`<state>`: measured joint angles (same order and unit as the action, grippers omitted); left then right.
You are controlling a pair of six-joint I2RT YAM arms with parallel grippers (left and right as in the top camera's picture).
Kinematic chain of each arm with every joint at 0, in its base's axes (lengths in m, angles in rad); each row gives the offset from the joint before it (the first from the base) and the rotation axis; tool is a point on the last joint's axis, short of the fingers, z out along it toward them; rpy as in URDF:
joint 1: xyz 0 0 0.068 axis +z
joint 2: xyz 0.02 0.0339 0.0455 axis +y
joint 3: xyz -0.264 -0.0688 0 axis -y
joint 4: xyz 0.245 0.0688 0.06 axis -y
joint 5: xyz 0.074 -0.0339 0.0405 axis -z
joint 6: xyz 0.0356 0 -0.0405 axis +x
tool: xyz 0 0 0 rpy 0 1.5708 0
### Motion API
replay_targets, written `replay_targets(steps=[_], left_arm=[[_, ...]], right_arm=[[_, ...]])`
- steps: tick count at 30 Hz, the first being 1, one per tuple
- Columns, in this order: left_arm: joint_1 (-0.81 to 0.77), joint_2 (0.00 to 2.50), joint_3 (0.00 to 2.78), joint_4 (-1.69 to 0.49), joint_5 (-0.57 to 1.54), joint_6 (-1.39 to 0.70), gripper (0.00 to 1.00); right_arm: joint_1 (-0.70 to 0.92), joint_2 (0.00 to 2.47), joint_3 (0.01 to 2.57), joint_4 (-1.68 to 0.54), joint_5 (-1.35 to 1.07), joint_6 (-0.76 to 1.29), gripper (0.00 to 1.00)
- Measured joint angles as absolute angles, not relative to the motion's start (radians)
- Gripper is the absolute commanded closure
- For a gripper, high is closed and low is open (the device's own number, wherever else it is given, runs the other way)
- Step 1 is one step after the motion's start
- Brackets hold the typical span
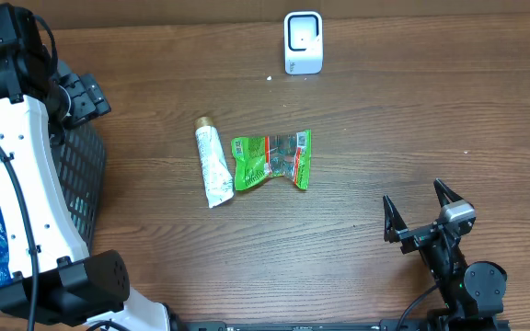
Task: Scan the item barcode
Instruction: 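Move the left gripper back over the basket and lower it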
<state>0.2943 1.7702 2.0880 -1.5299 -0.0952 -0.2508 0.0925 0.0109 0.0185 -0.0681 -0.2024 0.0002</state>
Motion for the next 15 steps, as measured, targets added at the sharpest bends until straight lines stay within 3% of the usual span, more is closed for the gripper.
replay_targets(steps=[15], left_arm=[[0.457, 1.770, 2.088, -1.514, -0.054, -0.266, 0.05]], right_arm=[[0.093, 0.011, 0.019, -0.068, -0.202, 0.000, 0.00]])
